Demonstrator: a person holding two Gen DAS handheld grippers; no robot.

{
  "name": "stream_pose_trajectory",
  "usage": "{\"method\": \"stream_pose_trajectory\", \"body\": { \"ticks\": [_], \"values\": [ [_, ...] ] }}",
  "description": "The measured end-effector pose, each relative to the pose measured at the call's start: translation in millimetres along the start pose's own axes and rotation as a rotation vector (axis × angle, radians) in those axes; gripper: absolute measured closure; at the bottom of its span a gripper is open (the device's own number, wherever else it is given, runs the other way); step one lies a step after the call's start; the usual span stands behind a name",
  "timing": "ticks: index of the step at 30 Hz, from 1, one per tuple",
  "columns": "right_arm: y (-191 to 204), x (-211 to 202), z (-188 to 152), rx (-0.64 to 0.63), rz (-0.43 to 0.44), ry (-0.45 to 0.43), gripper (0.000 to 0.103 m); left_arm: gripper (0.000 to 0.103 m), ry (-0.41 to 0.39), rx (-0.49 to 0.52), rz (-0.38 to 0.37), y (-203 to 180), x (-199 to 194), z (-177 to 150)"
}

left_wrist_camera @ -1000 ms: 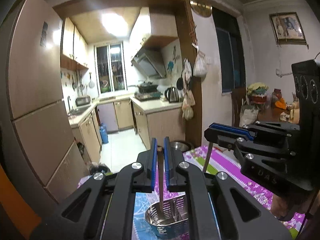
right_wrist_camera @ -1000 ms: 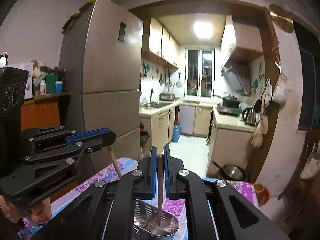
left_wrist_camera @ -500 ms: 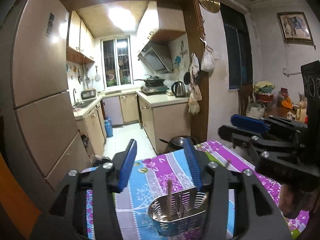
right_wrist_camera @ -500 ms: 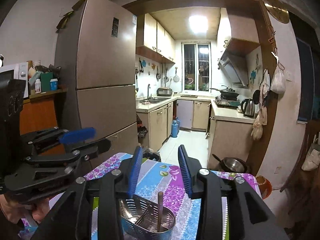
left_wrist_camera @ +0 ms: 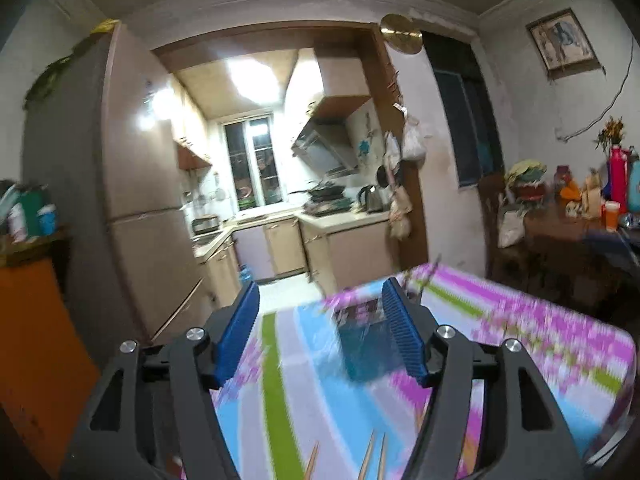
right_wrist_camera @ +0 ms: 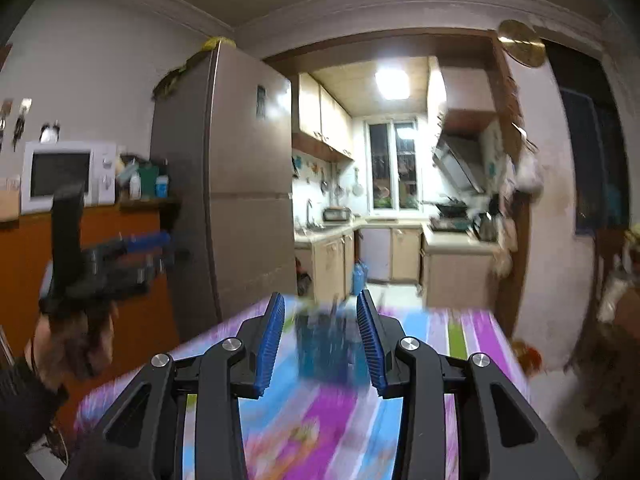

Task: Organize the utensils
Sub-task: 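Open both tools to release the chopsticks and move back over the table, then close the left tool on another chopstick while the right tool grasps one too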

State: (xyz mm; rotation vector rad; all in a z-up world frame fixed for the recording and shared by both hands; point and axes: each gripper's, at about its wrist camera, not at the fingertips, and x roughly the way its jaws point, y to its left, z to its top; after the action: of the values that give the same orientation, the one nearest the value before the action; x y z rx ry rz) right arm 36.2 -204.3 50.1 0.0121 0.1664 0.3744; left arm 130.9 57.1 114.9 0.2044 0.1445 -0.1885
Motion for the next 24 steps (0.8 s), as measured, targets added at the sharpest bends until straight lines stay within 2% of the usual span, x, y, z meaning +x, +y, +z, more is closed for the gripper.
{"method": "stream_pose_trajectory", "body": {
  "ticks": [2, 4, 7, 10, 15, 18, 24],
  "values": [
    [22, -17, -59, 0.045, -0.017, 0.087, 0.073, 0.041, 0.036, -0.012, 0.045, 7, -15, -30],
    [40, -27, -100, 0.065, -0.038, 0.149, 0.076, 0.041, 0.083, -0.051, 0.071, 18, -27, -63],
    [65, -31, -141, 0.07, -0.042, 0.23, 0.079, 0.041, 0.142, -0.109, 0.113, 35, -41, -101],
    [91, -29, -159, 0.032, -0.03, 0.255, 0.08, 0.041, 0.164, -0.123, 0.156, 47, -50, -123],
    [110, -12, -175, 0.007, -0.051, 0.276, 0.086, 0.041, 0.178, -0.128, 0.175, 55, -67, -147],
    [109, -1, -180, 0.007, -0.078, 0.308, 0.088, 0.041, 0.193, -0.142, 0.178, 62, -70, -160],
    [109, 3, -187, 0.006, -0.126, 0.316, 0.089, 0.041, 0.196, -0.165, 0.186, 78, -77, -181]
  ]
}}
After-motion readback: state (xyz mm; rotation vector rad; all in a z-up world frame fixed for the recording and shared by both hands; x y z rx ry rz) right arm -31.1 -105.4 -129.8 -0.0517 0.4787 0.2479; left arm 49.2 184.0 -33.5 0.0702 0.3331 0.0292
